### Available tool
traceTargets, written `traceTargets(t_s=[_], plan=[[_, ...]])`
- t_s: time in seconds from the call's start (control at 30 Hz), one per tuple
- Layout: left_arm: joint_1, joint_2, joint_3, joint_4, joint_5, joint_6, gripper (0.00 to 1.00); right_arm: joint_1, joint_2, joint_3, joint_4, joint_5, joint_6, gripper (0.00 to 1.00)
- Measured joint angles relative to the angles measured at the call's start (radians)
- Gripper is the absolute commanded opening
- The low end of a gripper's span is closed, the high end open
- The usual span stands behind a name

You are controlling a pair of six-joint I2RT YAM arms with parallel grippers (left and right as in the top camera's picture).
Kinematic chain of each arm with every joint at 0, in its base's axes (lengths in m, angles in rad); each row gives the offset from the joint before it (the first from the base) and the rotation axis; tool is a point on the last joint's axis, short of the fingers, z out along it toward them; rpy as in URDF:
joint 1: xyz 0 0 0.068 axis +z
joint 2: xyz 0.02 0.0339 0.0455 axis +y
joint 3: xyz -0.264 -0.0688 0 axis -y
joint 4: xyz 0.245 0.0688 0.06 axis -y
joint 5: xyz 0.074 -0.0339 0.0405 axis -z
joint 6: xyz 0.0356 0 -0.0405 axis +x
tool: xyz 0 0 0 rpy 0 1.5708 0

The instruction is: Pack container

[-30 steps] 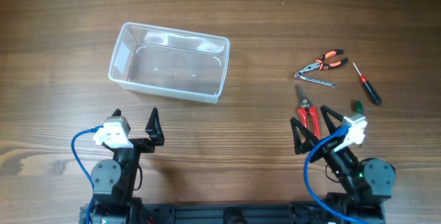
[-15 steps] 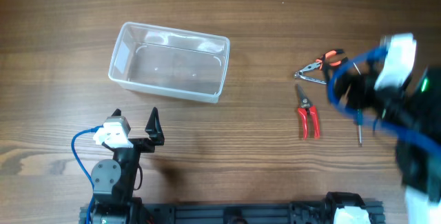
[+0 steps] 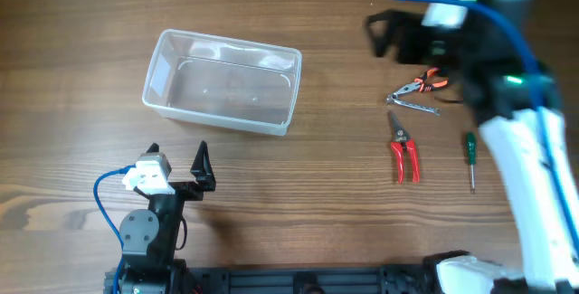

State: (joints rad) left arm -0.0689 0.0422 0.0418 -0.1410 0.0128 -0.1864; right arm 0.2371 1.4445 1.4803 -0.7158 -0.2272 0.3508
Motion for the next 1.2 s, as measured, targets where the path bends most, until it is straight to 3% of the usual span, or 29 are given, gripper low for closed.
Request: traceTargets(t_s=[0.2,0.5,0.7,1.0,1.2], plan=[[0.000,0.000,0.000,0.000,0.000,0.000,1.00,0.307,0.212,0.002,0.007,0.234,0.173,0.84],[0.000,0.000,0.000,0.000,0.000,0.000,1.00,0.378,0.473,0.002,0.093,0.341,0.277,0.81],[0.000,0.000,0.000,0.000,0.000,0.000,1.00,0.378,0.567,0.002,0.107,0.325,0.302,0.39],[0.000,0.000,0.000,0.000,0.000,0.000,1.00,0.344,0.583,0.003,-0.152,0.348,0.365,0.40],[0.000,0.000,0.000,0.000,0.000,0.000,1.00,0.302,0.583,0.004,-0.177,0.404,0.208,0.44]])
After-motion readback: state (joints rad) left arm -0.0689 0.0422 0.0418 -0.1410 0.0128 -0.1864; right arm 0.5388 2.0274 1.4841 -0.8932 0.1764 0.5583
